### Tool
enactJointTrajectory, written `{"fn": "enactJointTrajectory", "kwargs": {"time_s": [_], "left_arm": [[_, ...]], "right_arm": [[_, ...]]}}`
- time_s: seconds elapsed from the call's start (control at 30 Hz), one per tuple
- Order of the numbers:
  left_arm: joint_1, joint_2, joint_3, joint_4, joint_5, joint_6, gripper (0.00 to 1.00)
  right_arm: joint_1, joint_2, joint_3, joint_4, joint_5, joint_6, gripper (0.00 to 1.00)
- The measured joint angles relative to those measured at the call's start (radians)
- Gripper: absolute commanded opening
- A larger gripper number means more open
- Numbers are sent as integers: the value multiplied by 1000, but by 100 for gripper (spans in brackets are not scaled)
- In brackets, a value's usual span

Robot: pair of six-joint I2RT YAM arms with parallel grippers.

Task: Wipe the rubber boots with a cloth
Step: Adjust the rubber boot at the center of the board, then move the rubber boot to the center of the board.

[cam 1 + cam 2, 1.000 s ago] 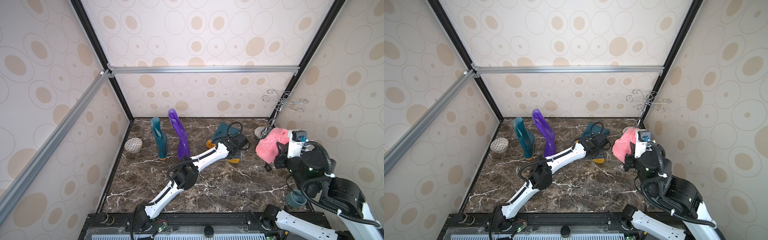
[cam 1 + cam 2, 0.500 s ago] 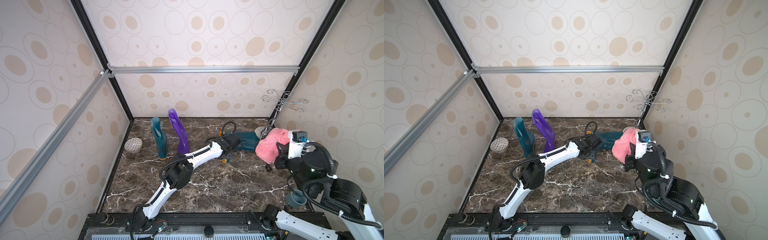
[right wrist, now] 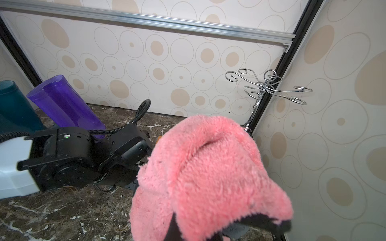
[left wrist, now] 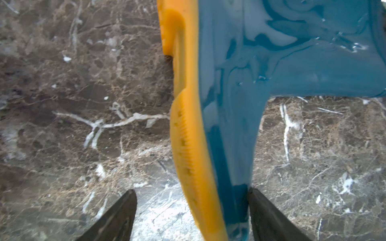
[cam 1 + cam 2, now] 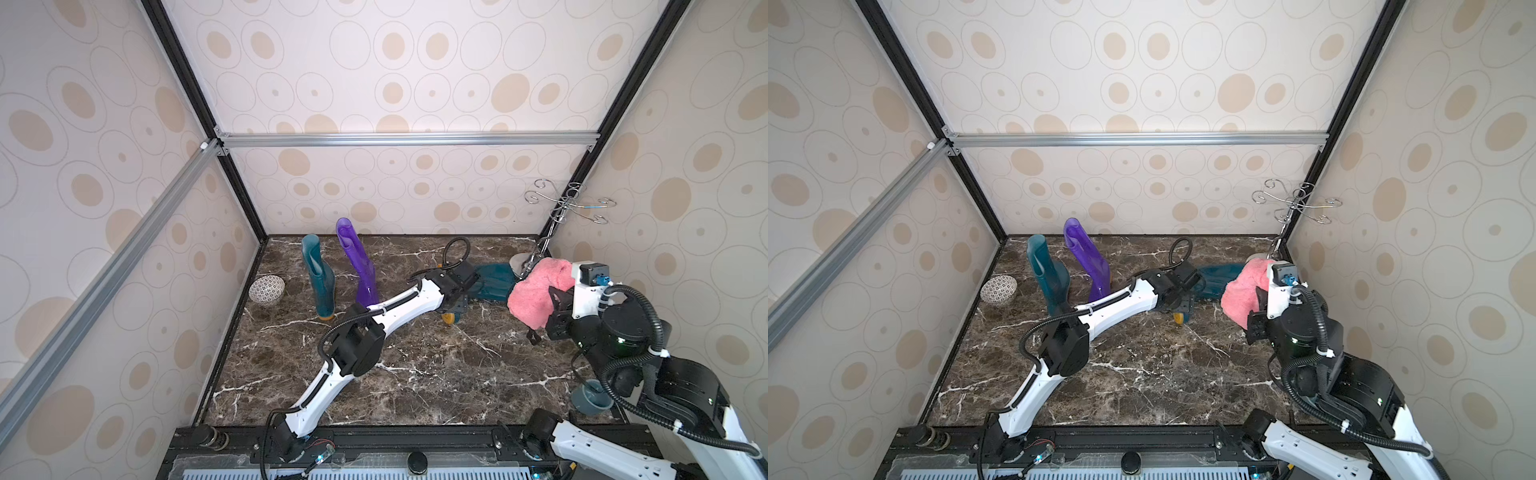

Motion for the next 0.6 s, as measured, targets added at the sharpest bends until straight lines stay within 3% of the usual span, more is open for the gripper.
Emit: {"fn": "enactJointTrajectory", "kwargs": {"time_s": [0.2, 0.47, 0.6], "left_arm": [[-27, 16, 1, -19, -4, 7, 68], [-43, 17, -9, -28, -42, -2, 14], [-37, 12, -31, -26, -82, -8, 5]], "right_arm": [[0, 0, 0, 5, 0, 0, 0], [0, -3, 0, 8, -4, 1, 0], [0, -2, -5, 8, -18, 17, 0]]}}
